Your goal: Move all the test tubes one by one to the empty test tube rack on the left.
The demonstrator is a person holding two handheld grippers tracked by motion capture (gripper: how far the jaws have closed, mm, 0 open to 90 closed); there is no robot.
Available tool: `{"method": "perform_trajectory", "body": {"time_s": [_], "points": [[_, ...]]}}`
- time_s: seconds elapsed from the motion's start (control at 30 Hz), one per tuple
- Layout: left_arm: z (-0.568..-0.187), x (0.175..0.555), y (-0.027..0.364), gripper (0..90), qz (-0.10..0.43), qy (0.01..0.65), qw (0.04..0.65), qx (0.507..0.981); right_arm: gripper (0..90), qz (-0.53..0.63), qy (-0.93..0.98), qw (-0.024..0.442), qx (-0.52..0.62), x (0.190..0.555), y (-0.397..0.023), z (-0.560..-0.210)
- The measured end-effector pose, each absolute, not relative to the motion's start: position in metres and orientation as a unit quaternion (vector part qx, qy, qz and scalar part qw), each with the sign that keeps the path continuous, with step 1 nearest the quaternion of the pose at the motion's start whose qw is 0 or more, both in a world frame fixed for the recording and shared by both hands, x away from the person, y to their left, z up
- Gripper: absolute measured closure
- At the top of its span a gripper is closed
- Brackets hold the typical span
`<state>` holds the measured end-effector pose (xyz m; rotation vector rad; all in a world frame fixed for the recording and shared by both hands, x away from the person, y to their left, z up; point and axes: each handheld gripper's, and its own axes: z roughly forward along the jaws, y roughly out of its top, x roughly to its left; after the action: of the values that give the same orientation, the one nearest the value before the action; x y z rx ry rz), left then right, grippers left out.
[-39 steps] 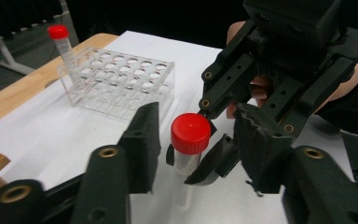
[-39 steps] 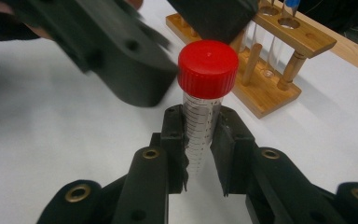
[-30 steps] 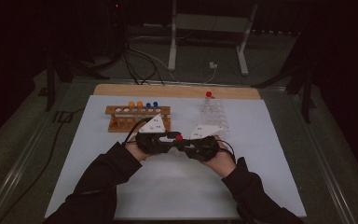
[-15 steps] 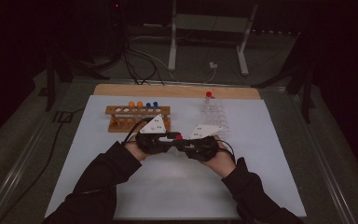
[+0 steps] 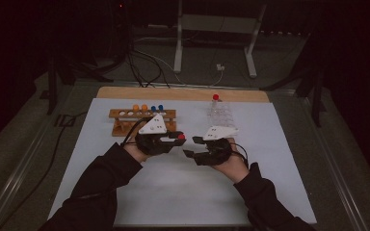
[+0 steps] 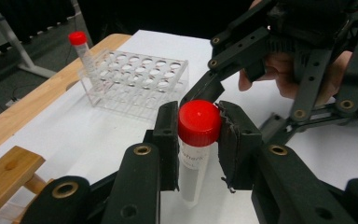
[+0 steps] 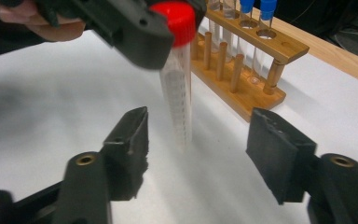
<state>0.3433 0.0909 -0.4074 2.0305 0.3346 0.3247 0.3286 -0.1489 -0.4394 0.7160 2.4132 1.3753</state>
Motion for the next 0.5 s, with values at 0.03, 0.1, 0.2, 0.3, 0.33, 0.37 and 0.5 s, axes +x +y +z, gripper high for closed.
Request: {"method": "perform_trajectory", "body": {"time_s": [0.03, 0.1, 0.2, 0.3, 0.33, 0.37, 0.5], "points": [[-0.406, 0.344, 0.092, 71.7, 0.135, 0.14, 0.506, 0.84, 32.8, 0.477, 0.832, 0.138, 0.249, 0.328, -0.15, -0.439], [-0.403, 0.345, 0.095, 71.7, 0.138, 0.144, 0.507, 0.839, 27.4, 0.477, 0.831, 0.139, 0.251, 0.327, -0.152, -0.439], [-0.4, 0.346, 0.1, 71.7, 0.142, 0.146, 0.51, 0.836, 17.8, 0.474, 0.831, 0.139, 0.257, 0.328, -0.154, -0.438], [-0.395, 0.349, 0.105, 71.7, 0.148, 0.15, 0.51, 0.834, 12.4, 0.474, 0.828, 0.141, 0.262, 0.327, -0.156, -0.436], [-0.394, 0.349, 0.107, 71.7, 0.151, 0.15, 0.51, 0.833, 9.6, 0.474, 0.828, 0.141, 0.265, 0.327, -0.156, -0.436], [-0.392, 0.35, 0.109, 71.7, 0.155, 0.151, 0.51, 0.832, 4.8, 0.474, 0.829, 0.139, 0.262, 0.327, -0.156, -0.436], [-0.385, 0.356, 0.117, 71.8, 0.166, 0.162, 0.51, 0.829, 0.0, 0.48, 0.826, 0.133, 0.264, 0.328, -0.158, -0.435]]}}
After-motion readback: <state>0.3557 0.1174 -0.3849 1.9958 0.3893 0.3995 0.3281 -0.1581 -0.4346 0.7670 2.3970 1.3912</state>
